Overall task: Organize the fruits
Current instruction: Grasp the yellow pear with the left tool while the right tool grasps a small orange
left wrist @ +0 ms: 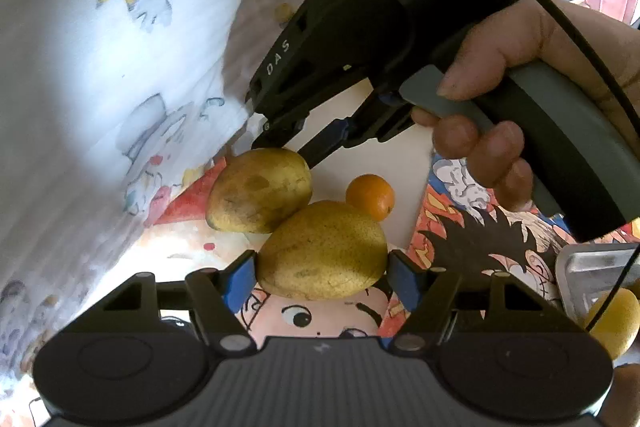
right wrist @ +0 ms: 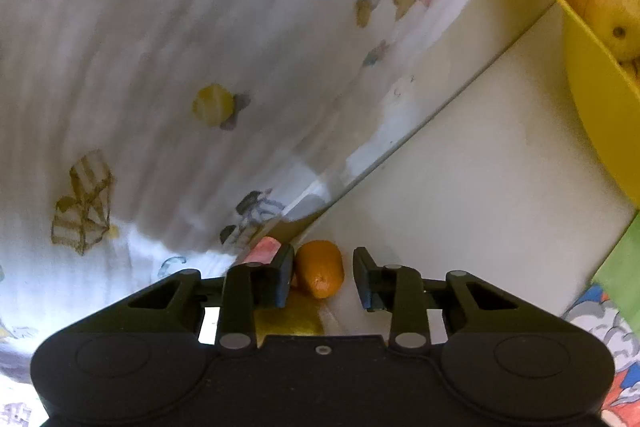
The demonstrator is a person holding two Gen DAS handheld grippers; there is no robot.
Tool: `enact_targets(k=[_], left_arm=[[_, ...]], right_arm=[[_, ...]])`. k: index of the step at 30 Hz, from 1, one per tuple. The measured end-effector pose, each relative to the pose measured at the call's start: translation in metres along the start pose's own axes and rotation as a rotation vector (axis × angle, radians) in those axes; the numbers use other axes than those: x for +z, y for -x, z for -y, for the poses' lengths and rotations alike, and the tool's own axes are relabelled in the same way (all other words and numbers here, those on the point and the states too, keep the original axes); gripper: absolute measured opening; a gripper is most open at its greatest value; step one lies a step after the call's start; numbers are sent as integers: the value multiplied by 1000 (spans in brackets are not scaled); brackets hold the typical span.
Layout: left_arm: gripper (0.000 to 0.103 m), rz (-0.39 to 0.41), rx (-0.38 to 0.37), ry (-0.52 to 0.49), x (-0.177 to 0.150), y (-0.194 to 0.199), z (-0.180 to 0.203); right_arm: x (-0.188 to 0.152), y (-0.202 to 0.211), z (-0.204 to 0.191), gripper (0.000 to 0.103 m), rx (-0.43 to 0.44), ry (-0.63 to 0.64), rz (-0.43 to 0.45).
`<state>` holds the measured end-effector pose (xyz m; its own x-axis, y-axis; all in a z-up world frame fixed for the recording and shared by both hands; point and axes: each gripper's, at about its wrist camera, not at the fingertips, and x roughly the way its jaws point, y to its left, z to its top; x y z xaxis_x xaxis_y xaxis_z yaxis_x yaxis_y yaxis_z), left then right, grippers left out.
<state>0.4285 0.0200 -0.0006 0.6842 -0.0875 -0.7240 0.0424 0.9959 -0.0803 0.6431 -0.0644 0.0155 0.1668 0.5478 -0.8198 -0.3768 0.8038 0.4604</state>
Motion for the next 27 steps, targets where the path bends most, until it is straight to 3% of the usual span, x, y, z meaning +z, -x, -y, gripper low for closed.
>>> enact_targets(k=[11,27], left_arm=[[74,-17,-1,-24,-6,9,1],[75,-49,24,-34,3,-3,5]], right_arm=[[-5,-11,-3,30,-8,14,25],[-27,1,33,30,3,-63,91]])
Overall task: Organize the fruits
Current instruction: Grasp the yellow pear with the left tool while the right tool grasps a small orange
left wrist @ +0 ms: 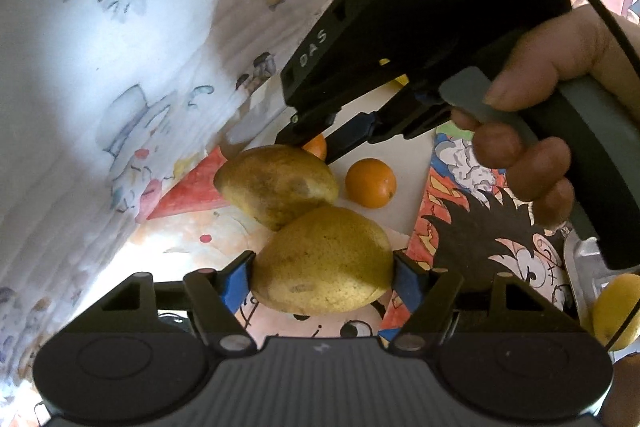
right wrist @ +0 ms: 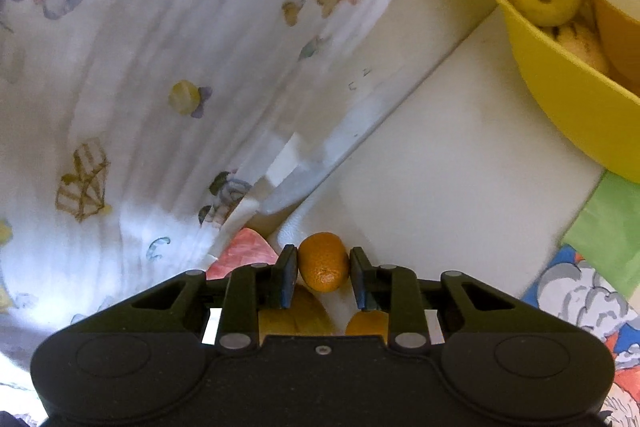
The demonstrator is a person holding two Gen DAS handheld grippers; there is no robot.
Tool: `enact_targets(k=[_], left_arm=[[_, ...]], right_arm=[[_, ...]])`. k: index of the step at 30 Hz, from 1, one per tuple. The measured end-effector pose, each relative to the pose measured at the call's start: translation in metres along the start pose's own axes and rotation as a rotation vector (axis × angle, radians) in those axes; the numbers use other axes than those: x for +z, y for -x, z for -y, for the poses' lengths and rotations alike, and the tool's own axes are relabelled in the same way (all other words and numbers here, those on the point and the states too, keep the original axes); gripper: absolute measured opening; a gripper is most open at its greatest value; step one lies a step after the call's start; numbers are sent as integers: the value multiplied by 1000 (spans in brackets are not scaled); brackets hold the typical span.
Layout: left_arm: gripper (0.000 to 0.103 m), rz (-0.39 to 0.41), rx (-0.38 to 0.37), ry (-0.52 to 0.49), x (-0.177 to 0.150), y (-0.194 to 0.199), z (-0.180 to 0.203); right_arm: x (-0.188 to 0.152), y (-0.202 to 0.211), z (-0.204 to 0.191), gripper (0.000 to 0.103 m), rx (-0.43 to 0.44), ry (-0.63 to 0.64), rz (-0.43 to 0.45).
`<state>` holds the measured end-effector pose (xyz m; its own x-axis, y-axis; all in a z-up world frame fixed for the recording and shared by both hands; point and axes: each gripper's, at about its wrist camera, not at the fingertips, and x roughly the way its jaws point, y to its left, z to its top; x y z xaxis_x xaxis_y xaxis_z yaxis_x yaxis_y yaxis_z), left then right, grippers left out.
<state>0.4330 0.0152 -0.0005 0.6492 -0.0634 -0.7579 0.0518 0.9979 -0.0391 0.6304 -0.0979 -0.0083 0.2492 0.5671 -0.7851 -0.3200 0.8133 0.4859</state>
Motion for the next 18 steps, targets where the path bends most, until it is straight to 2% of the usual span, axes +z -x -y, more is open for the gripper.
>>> enact_targets(k=[12,18], left_arm=[[75,-8,19,41,-7,6,1],[75,3,19,57,-14,19,5]], right_arm=[[-30,57,13,30,2,-67,127],[-61,97,19,30,-2,-106,197]])
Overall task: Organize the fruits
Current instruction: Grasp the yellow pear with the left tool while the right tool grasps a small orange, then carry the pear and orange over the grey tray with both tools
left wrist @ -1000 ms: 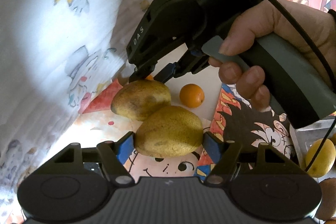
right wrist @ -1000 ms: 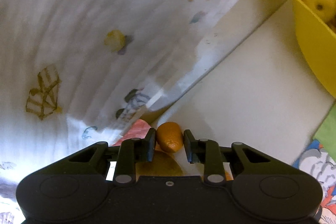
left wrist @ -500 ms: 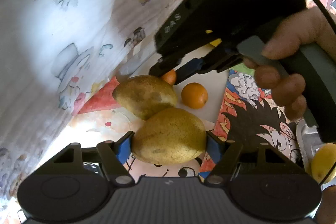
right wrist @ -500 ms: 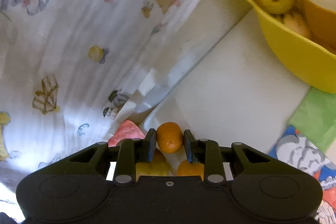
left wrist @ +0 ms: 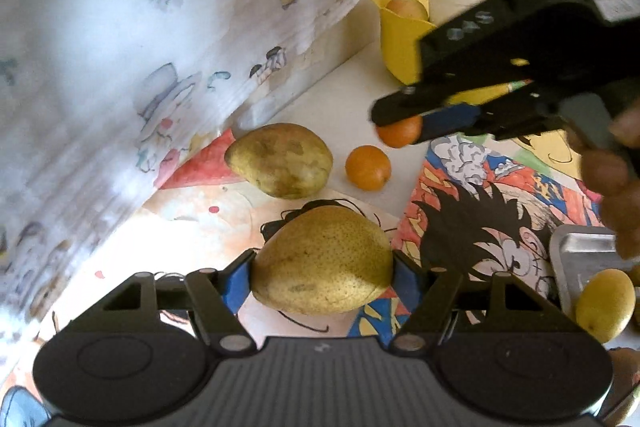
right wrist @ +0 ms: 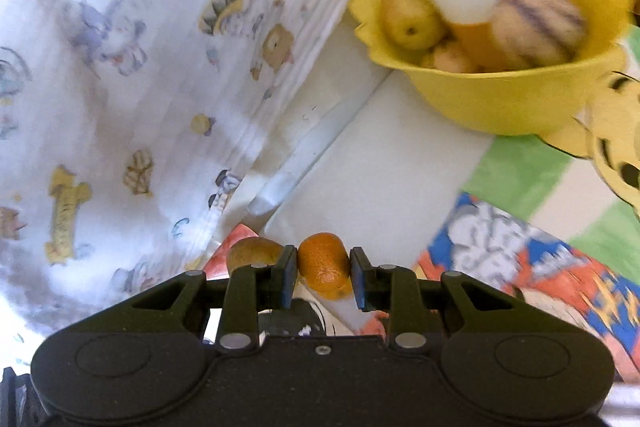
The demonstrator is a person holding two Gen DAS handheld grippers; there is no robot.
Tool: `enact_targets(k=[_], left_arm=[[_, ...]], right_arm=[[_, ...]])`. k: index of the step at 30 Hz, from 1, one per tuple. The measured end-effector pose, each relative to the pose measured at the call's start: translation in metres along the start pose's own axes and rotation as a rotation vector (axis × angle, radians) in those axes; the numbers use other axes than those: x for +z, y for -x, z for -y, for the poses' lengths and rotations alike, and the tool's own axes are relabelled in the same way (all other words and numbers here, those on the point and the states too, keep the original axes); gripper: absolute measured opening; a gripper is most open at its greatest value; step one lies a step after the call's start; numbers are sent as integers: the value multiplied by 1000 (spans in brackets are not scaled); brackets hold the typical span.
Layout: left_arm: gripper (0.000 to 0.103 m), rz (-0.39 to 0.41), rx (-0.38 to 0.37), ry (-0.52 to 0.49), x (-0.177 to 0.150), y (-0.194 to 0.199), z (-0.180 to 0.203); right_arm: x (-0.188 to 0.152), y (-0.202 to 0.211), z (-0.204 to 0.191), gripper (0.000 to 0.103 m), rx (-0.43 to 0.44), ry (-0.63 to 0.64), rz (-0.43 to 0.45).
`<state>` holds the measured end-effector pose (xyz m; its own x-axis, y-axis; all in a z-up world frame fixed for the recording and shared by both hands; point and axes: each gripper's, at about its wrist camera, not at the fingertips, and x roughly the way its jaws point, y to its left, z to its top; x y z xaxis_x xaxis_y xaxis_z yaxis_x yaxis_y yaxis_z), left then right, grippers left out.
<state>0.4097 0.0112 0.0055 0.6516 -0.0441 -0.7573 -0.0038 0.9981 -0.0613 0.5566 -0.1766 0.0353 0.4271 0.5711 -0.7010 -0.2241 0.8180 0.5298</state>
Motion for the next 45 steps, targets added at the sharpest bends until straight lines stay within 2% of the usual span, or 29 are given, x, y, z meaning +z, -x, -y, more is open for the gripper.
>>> enact_targets(k=[9,16,25,32,38,45], left_arm=[[75,5,1,7,-8,30,11],[75,26,-12,-9,-14,60,30],[75,22,-69,-55,-29,92,70],[75,-10,-150,-114,-44,108,106],[75,-37,-198,-169,-55,118,132],[75,-83,-240,-215,-74,131,149]], right_arm=[[-31,77,7,30,-30,7,106],[-75,135,14,30,-59,27,158],[-142,203,33,30,-137,36,171],[-196,244,54,30,-202,-20,161],[-232,263,67,30,-272,-49,148],[-258,272,75,30,-308,-38,117]])
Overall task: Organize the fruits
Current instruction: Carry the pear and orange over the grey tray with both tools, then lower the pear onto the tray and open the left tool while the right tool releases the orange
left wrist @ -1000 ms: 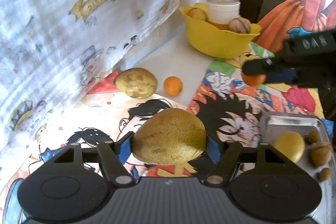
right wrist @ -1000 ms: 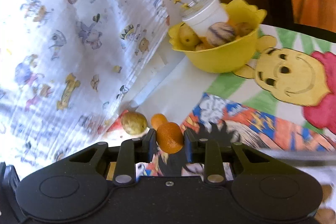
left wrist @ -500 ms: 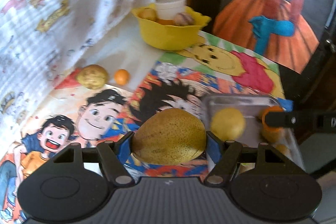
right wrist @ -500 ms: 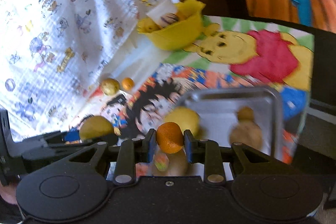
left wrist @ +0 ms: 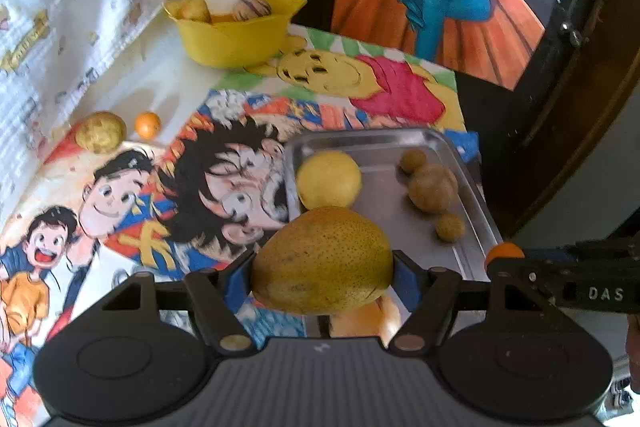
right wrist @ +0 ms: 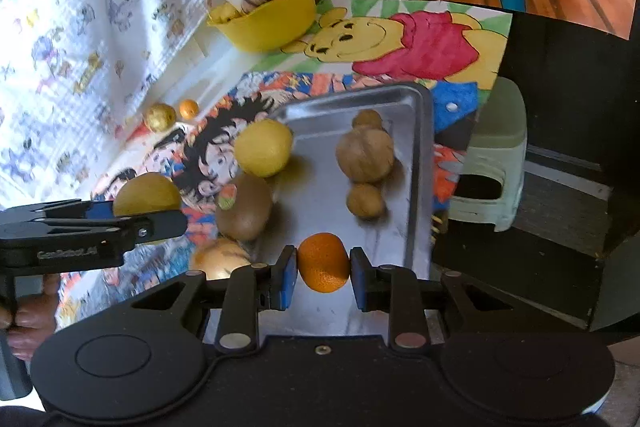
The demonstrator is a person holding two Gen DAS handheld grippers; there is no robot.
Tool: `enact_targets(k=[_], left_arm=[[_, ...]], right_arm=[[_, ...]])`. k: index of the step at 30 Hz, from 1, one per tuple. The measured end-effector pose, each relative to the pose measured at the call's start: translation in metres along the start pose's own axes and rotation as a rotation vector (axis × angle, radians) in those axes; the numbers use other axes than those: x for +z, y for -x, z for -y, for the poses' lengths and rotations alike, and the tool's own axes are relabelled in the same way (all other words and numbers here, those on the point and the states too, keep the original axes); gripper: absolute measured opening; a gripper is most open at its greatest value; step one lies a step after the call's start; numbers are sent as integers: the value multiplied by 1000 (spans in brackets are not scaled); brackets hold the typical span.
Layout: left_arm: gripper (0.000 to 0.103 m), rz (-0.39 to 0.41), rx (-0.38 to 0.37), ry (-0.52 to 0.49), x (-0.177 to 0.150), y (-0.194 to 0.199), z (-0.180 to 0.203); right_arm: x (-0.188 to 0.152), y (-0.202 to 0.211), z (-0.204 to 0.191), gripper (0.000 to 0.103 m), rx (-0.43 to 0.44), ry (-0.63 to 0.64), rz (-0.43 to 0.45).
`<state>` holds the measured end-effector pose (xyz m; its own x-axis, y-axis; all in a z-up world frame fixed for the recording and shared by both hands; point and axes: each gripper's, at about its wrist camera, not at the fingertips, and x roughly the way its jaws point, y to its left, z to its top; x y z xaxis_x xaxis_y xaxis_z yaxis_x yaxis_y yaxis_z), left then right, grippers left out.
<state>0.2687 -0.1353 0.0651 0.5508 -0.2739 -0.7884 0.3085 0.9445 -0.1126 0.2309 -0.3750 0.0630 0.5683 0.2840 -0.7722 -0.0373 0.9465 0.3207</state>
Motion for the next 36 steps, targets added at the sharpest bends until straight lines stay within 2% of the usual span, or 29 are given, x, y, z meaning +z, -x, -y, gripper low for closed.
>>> enact_targets(k=[10,17,36], left_arm=[[75,-103,-24,7,-35,10,5],[75,-144,-40,-14,-49,6,12],[75,-224,-41,-59,-57,-22,37]], right_arm=[[-18,-2,2,30,-5,51,-49],[-25,-10,-2,30,5,93,-105],[-41,-11,2,31,10,99,-168]])
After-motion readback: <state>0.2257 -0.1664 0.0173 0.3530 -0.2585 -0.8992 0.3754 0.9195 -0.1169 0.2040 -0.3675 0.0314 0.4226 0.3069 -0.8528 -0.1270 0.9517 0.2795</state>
